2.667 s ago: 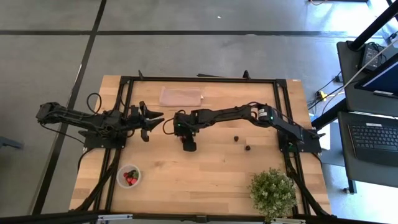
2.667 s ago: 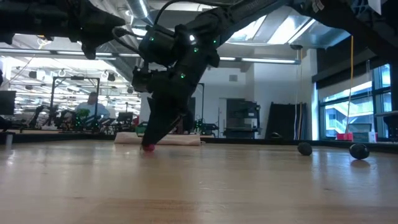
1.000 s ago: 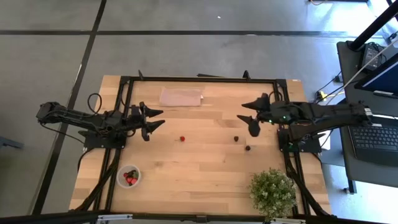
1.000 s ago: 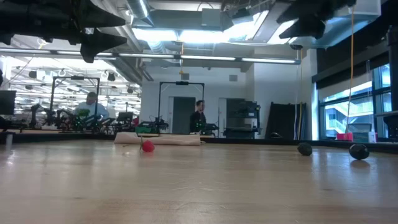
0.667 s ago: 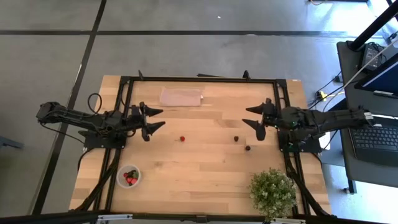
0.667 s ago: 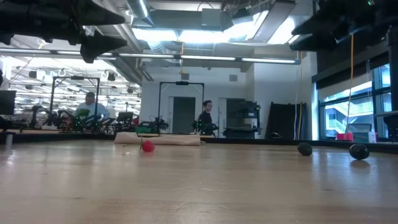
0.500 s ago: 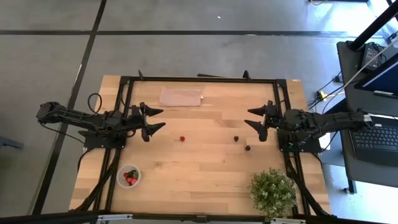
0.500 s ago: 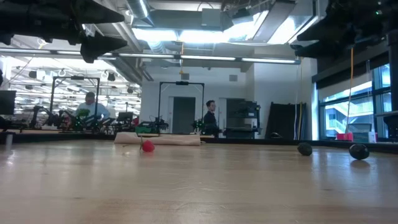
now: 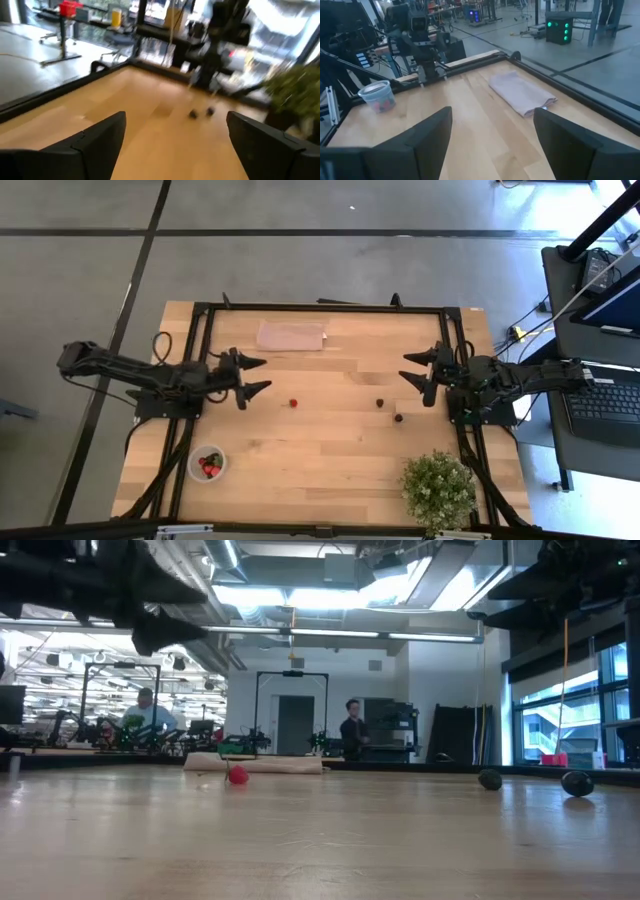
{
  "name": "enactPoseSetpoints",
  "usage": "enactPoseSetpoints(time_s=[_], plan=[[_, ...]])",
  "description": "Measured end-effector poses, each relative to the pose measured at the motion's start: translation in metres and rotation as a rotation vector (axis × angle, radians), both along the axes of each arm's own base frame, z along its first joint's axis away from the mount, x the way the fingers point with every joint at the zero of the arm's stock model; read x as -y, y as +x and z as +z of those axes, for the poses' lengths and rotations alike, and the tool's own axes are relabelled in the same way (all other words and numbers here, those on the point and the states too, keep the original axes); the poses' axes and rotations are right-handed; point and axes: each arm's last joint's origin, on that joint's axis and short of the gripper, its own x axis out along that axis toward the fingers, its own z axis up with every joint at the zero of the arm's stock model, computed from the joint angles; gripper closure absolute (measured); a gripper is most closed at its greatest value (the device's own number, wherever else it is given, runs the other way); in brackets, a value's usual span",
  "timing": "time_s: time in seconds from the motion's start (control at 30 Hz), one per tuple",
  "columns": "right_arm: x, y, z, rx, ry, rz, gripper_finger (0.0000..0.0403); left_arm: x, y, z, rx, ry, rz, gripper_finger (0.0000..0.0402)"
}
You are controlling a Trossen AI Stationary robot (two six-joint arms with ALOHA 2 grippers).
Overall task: Pick and placing Produce into tupperware
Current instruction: Put the strawberry into the transparent bin
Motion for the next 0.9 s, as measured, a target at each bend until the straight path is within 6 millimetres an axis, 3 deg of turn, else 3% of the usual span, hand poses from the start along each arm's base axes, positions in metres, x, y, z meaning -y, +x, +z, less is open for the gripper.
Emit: enactPoseSetpoints(time_s=[0.4, 0.9], plan=[[0.000, 0.000, 0.000, -0.002, -0.001, 0.000, 0.0121, 0.005, 0.045, -0.007, -0.197, -0.028, -0.006, 0.0061], [0.000, 0.000, 0.000, -0.003, -0.001, 0.000, 0.0121, 0.013, 0.096, -0.046, -0.465, -0.017, -0.050, 0.0083]])
